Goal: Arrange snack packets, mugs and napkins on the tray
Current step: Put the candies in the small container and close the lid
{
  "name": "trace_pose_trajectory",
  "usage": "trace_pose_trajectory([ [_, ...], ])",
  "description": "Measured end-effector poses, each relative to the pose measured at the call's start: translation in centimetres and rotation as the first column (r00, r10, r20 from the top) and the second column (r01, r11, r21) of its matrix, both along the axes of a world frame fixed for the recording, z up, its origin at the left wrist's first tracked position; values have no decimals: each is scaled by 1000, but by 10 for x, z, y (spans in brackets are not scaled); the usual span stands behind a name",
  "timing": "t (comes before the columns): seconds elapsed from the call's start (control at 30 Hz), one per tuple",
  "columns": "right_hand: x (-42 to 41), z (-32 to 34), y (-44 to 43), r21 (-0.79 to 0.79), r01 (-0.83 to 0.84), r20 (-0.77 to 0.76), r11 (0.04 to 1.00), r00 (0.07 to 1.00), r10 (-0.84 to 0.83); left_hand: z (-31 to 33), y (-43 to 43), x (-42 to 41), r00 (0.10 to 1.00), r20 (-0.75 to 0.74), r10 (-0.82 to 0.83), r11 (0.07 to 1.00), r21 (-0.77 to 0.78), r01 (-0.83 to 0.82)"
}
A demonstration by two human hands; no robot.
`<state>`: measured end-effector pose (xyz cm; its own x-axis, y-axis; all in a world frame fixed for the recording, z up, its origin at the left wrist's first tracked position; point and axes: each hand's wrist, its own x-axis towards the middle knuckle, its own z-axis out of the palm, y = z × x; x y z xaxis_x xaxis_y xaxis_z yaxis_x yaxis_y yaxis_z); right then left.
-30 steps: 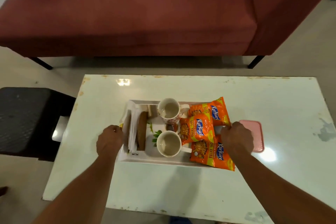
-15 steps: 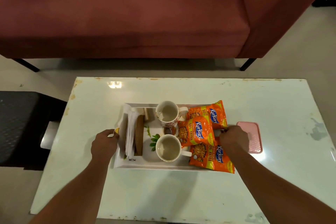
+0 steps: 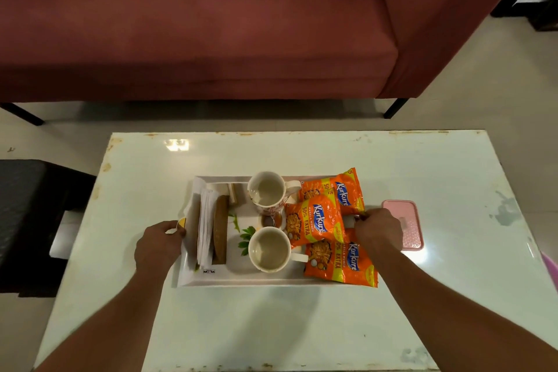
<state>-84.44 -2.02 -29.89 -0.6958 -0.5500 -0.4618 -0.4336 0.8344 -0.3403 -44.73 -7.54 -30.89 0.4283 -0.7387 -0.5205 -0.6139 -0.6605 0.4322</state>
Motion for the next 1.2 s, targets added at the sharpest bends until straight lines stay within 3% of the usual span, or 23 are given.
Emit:
trace_pose_trajectory([
  [0.13,-2,7,2,15,-43,-9,999,999,44,0,2,2,999,-27,24,1000,0,-24],
  [0.27,-14,25,5,0,-94,-150,996,984,93,1,1,7,996,-70,60,998,40,-58],
  [0.43,-52,36,17,-132,-90,-327,987,944,42,5,2,3,996,-61,62,997,51,-59],
  [0.57,-69,21,30,-1,-63,-215,998,975,61,9,4,-3,998,-27,48,998,46,-47],
  [0.67,-69,17,33,2,-67,-127,998,990,67,11,5,-6,999,-5,44,998,52,-43],
  [1.2,-64,19,35,-6,-103,-95,995,990,102,10,3,-11,995,102,-3,997,78,-5],
])
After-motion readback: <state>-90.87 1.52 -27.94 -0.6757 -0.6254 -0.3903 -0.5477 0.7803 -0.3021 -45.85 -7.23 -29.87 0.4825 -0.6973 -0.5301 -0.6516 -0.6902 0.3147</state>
